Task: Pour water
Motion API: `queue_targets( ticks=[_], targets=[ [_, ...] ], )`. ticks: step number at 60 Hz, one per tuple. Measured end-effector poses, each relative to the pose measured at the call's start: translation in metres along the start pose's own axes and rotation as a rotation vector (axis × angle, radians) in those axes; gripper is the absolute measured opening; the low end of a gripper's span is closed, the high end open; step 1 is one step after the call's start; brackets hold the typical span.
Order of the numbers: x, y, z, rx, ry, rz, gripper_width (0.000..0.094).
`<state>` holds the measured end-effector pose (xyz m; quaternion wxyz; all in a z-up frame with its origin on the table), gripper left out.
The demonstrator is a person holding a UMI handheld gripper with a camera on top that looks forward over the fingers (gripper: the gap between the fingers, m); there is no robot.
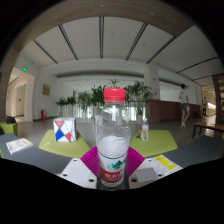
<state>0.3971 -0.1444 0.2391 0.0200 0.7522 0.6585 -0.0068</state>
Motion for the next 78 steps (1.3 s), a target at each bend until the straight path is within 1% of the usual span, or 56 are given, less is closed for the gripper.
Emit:
queue_targets(
  ticks=[2, 3, 9, 10, 12, 17, 19, 21, 23, 24, 25, 26, 27, 32, 33, 34, 39, 41, 45, 50, 51, 59, 66, 78],
  targets=[
    [0.007, 0.013, 0.015, -0.016, -0.028, 0.004, 0.0307],
    [0.032, 0.004, 0.029, -0.024, -0.040, 0.009, 0.0308],
    [0.056, 0.016, 0.073, -0.060, -0.116, 0.022, 0.0306],
    [0.045, 0.030, 0.077, -0.063, -0.128, 0.017, 0.0306],
    [0.051, 0.019, 0.096, -0.069, -0.147, 0.012, 0.0307],
    [0.055, 0.015, 0.124, -0.088, -0.190, 0.004, 0.0306],
    [0.059, 0.024, 0.135, -0.103, -0.220, 0.004, 0.0307],
    [0.050, 0.021, 0.132, -0.097, -0.170, 0.007, 0.0308],
    [0.048, 0.021, 0.137, -0.089, -0.186, 0.013, 0.0316],
    [0.049, 0.020, 0.136, -0.081, -0.178, 0.015, 0.0351],
    [0.048, 0.020, 0.136, -0.076, -0.179, 0.016, 0.0350],
    [0.067, 0.026, 0.135, -0.072, -0.185, 0.016, 0.0366],
    [0.053, 0.023, 0.133, -0.069, -0.185, 0.020, 0.0388],
    [0.048, 0.026, 0.132, -0.052, -0.204, 0.026, 0.0511],
    [0.057, 0.026, 0.133, -0.049, -0.215, 0.030, 0.0530],
    [0.054, 0.028, 0.133, -0.047, -0.230, 0.036, 0.0565],
    [0.034, 0.029, 0.127, -0.031, -0.275, 0.054, 0.0875],
    [0.025, 0.030, 0.122, -0.033, -0.291, 0.064, 0.0832],
    [0.005, 0.031, 0.111, -0.041, -0.303, 0.082, 0.0870],
    [-0.035, 0.028, 0.093, -0.055, -0.315, 0.097, 0.0851],
    [-0.033, 0.033, 0.086, -0.060, -0.323, 0.097, 0.0850],
    [-0.118, 0.020, 0.058, -0.063, -0.356, 0.111, 0.0856],
    [-0.195, 0.010, 0.041, -0.053, -0.389, 0.099, 0.0856],
    [-0.308, 0.005, 0.021, -0.048, -0.408, 0.113, 0.0855]
  ],
)
Point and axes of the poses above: the point between the fingertips, and its own axes, seen from behind it with the camera up: y to the right, z down, x forward, the way the camera looks, the point moved 6 cm from there along -x, backward, against the way the camera looks, and after that the axes turned 5 degrees about z, right-handed, at the moved point
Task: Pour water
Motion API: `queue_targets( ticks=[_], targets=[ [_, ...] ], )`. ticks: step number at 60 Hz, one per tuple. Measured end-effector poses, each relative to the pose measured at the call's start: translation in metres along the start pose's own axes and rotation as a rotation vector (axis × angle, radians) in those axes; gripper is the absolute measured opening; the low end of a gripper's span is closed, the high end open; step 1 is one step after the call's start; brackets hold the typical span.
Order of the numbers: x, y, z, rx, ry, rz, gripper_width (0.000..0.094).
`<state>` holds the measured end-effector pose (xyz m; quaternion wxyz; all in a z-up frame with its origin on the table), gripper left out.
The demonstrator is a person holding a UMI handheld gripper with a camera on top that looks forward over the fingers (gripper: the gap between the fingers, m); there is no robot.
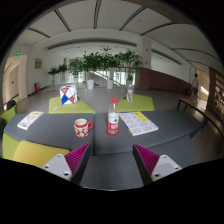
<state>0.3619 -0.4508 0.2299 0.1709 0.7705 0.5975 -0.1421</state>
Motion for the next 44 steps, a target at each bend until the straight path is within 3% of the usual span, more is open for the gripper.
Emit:
queue_targets(
  ticks=[17, 44],
  targets=[
    [-0.100, 0.010, 0.015, -0.032, 0.036, 0.018, 0.0854],
    [-0.132, 0.016, 0.020, -0.059, 0.070, 0.036, 0.0852]
  ],
)
Point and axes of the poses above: the point between the fingertips, and its own axes, seen from behind it with the camera up: y to the right, z down, x forward, the way the camera looks, the point moved 6 cm from there along -x, backward, against the way the camera looks, and after that the axes turned 5 degrees about z, right-handed, at the moved point
